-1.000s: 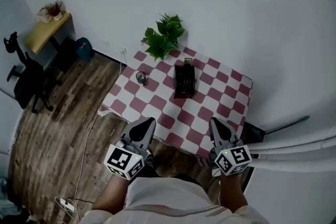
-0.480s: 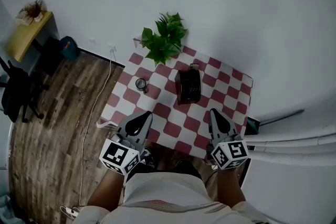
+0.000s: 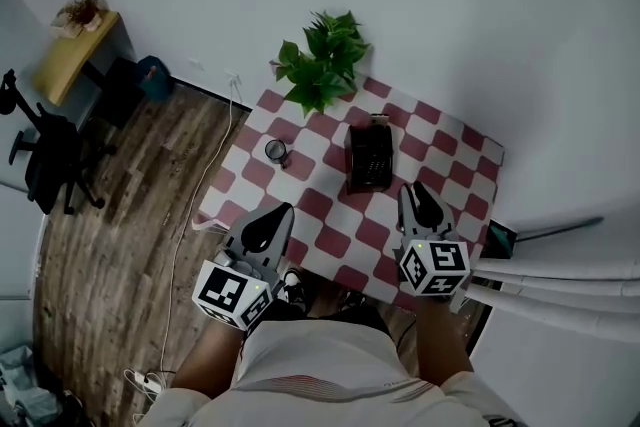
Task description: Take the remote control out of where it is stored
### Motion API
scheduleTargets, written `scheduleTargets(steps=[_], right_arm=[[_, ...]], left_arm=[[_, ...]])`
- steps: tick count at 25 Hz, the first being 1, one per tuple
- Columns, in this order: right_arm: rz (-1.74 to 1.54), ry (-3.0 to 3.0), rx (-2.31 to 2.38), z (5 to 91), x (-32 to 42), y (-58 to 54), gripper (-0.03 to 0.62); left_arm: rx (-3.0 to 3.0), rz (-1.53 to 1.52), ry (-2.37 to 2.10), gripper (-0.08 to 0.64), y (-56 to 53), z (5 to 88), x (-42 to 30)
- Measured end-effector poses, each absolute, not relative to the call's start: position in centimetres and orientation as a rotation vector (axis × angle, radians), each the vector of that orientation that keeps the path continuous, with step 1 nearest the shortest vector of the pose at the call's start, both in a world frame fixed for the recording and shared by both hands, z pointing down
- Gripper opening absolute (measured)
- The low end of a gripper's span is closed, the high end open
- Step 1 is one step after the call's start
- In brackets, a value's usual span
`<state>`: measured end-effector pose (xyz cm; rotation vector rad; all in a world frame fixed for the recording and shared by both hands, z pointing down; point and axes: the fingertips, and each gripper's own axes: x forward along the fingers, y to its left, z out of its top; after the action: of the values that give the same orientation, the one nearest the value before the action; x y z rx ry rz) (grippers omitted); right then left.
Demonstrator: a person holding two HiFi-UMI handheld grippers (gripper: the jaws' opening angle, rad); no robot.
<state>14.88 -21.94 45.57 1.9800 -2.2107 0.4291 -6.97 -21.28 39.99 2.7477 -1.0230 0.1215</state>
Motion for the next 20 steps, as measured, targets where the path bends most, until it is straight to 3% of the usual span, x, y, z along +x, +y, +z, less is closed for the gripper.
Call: scheduleTargets(steps=[6,20], right_arm=[[0.447,-2.102,1.949,49.9,14.1,-25.5,0.183],[0.554,-1.913,2.015,57.6,13.1,-30.6,0.198]], left_arm=[[2.719,0.164,-1.026,0.007,-21.5,41.4,-6.6],[2.645,0.247,-1.056,0.006,-22.5,44.1,-9.4]])
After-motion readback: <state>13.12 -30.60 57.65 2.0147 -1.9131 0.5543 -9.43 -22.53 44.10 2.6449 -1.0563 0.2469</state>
